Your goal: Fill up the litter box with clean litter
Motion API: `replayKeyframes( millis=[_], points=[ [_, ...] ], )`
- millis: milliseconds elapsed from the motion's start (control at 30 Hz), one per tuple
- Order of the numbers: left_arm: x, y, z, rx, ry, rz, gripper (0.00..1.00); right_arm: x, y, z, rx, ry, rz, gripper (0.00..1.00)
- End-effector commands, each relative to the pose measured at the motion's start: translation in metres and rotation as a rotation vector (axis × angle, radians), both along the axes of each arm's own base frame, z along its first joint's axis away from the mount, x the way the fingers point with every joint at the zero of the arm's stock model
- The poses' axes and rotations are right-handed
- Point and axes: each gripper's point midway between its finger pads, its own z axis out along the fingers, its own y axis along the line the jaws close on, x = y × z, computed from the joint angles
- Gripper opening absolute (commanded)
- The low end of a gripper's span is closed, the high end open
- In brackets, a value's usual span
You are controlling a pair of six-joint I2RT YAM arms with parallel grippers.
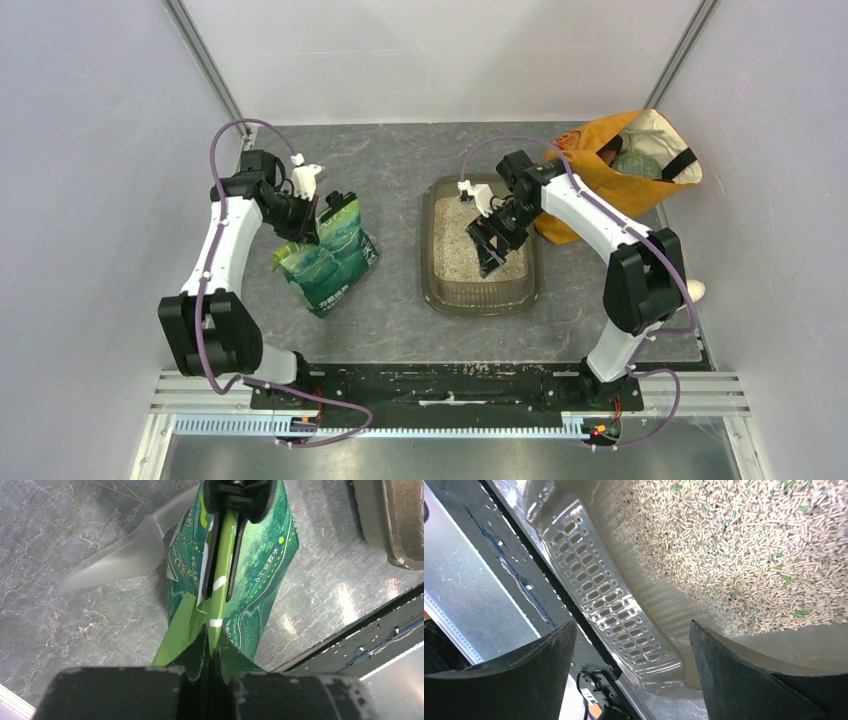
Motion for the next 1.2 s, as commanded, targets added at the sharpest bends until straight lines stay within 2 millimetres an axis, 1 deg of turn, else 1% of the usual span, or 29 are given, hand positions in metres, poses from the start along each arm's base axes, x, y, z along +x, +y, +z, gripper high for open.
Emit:
replayKeyframes(
  millis=[0,67,200,267,333,367,433,500,567,600,633,700,767,833,900,1000,1067,1167],
  points=[
    [0.009,-0.009,0.025,-0.043,-0.067,-0.016,0.02,0.006,0.011,0.036,0.072,-0.062,-0.024,0.9],
    [0.016,-0.011,0.053,-0.061,-0.129,0.008,0.02,0.008,0.013,0.041,0.085,-0.077,-0.028,0.91],
    [0.034,-0.015,0.136,-0.144,-0.305,0.063,0.02,0.012,0.018,0.052,0.12,-0.1,-0.045,0.91],
    [0.047,-0.007,0.171,-0.136,-0.402,0.11,0.02,0.013,0.021,0.055,0.134,-0.103,-0.053,0.92],
    [0.061,0.007,0.194,-0.129,-0.468,0.165,0.02,0.014,0.023,0.057,0.149,-0.101,-0.062,0.92],
    [0.068,0.013,0.202,-0.125,-0.488,0.178,0.02,0.014,0.024,0.058,0.155,-0.101,-0.063,0.92],
    [0.079,0.023,0.208,-0.102,-0.509,0.192,0.02,0.016,0.026,0.06,0.163,-0.108,-0.069,0.93],
    [0.088,0.026,0.208,-0.09,-0.515,0.177,0.02,0.018,0.027,0.061,0.169,-0.114,-0.074,0.96],
    [0.092,0.018,0.208,-0.123,-0.51,0.138,0.02,0.02,0.029,0.062,0.175,-0.118,-0.081,0.97],
    [0.09,0.012,0.21,-0.15,-0.501,0.113,0.02,0.02,0.029,0.064,0.18,-0.122,-0.083,0.97],
    [0.084,0.0,0.21,-0.185,-0.484,0.066,0.02,0.021,0.03,0.065,0.184,-0.127,-0.083,0.97],
    [0.067,-0.019,0.202,-0.198,-0.451,-0.06,0.02,0.023,0.032,0.068,0.195,-0.141,-0.082,0.97],
    [0.046,-0.032,0.186,-0.163,-0.414,-0.179,0.02,0.027,0.034,0.073,0.213,-0.161,-0.073,0.97],
    [0.026,-0.036,0.166,-0.123,-0.38,-0.294,0.02,0.032,0.039,0.079,0.236,-0.172,-0.067,0.97],
    [0.014,-0.034,0.137,-0.08,-0.355,-0.396,0.02,0.038,0.047,0.087,0.271,-0.178,-0.061,0.97],
    [0.008,-0.025,0.096,0.046,-0.355,-0.541,0.02,0.047,0.061,0.096,0.336,-0.173,-0.055,0.97],
    [0.002,-0.024,0.08,0.102,-0.379,-0.669,0.02,0.054,0.07,0.101,0.375,-0.16,-0.065,0.97],
    [-0.011,-0.037,0.068,0.127,-0.48,-0.878,0.02,0.062,0.087,0.105,0.42,-0.134,-0.076,0.97]
  ],
)
